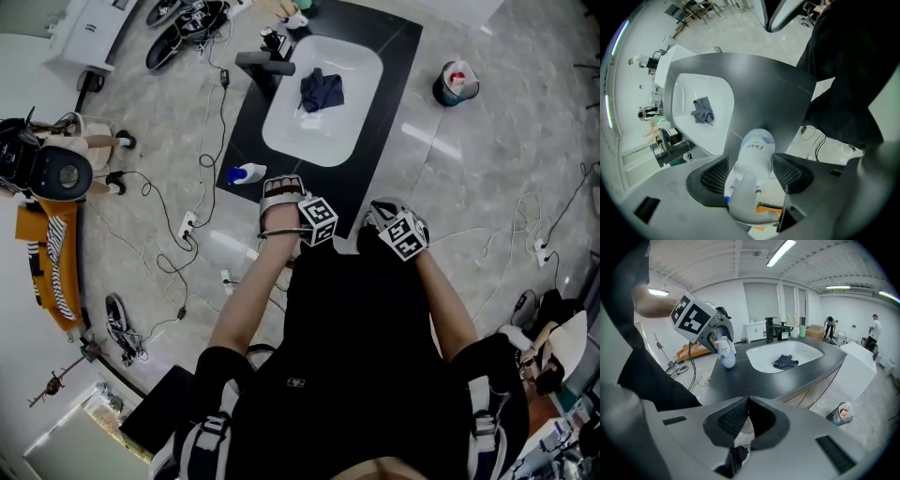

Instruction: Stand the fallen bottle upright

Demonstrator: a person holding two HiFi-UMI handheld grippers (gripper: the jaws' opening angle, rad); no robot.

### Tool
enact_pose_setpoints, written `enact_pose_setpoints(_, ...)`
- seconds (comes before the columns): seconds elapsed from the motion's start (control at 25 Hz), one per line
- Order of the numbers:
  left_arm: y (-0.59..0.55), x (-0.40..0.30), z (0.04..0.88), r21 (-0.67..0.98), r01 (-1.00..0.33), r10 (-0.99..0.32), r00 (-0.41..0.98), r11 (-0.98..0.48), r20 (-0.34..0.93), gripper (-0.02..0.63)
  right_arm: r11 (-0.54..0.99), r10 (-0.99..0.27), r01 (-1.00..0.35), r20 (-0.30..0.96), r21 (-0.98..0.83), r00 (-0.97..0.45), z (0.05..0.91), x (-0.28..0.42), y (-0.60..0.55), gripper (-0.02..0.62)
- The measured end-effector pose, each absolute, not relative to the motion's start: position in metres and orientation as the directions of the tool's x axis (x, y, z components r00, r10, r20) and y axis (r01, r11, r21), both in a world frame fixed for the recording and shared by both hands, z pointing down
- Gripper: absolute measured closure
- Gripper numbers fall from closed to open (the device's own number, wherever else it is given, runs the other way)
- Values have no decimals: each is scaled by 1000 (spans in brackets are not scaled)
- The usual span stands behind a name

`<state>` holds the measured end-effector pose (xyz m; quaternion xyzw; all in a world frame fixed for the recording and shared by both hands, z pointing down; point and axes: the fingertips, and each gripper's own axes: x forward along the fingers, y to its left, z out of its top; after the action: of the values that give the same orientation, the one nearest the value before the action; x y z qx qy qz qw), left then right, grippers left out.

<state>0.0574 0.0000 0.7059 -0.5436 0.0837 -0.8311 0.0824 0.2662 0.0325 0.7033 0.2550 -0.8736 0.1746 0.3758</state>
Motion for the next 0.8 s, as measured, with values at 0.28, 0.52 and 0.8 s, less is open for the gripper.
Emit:
enact_pose_setpoints(0.28,-4,64,704,-238,41,-236,-355,-971,904,305,817,-307,-566,748,-109,-588,702,263,29,535)
enact_pose_setpoints(0.52,-9,65,695,-279,19,-271,-311,-960,911,291,822,-307,-560,748,-103,-588,702,264,26,535)
enact_pose_setpoints(0.8,-16,68,668,-374,-59,-349,-248,-926,904,290,829,-291,-548,751,-111,-593,706,262,29,534)
